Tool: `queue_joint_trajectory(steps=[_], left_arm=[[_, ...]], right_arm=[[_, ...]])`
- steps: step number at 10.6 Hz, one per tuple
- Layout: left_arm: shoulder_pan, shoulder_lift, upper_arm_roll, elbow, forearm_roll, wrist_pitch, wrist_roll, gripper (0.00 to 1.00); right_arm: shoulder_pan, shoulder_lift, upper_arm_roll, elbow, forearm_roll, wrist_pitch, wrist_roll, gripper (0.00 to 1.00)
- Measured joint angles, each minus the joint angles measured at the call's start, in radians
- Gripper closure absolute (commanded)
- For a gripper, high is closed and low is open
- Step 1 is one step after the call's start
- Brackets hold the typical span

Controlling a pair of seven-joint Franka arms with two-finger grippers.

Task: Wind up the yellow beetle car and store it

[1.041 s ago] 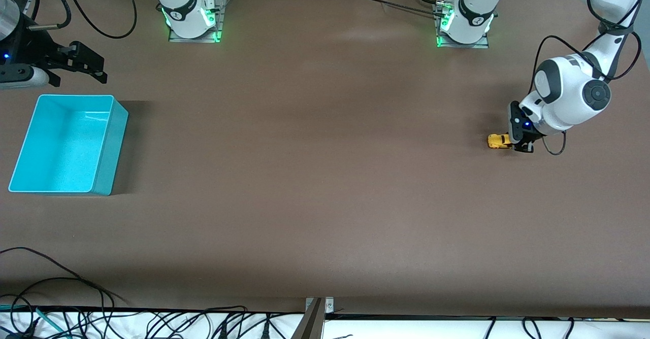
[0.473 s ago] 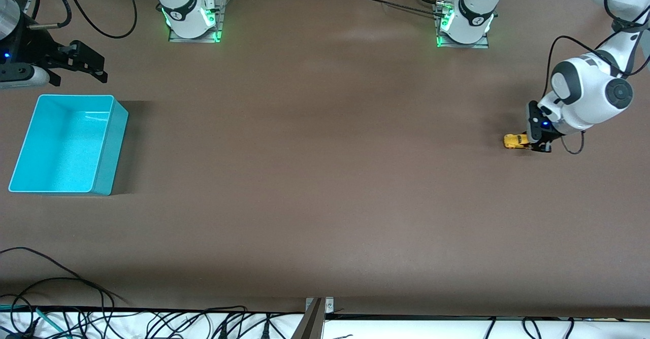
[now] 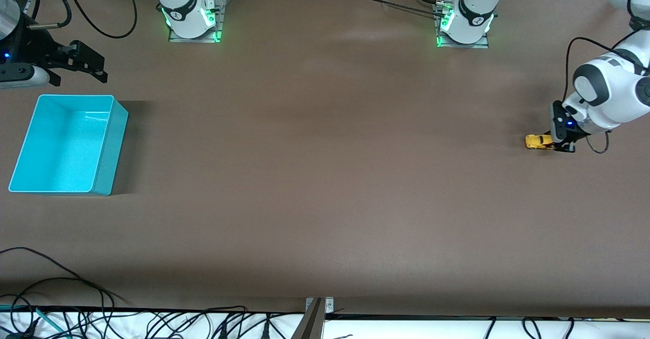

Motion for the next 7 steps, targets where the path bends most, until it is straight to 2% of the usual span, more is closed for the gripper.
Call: queue_joint_trajectory(steps=[7], left_arm=[[0.023,0.026,0.018,0.039,0.0,-0.006,0.031,1.0]], right_arm=[[0.0,0.0,0.0,0.0,0.0,0.0,0.0,0.0]])
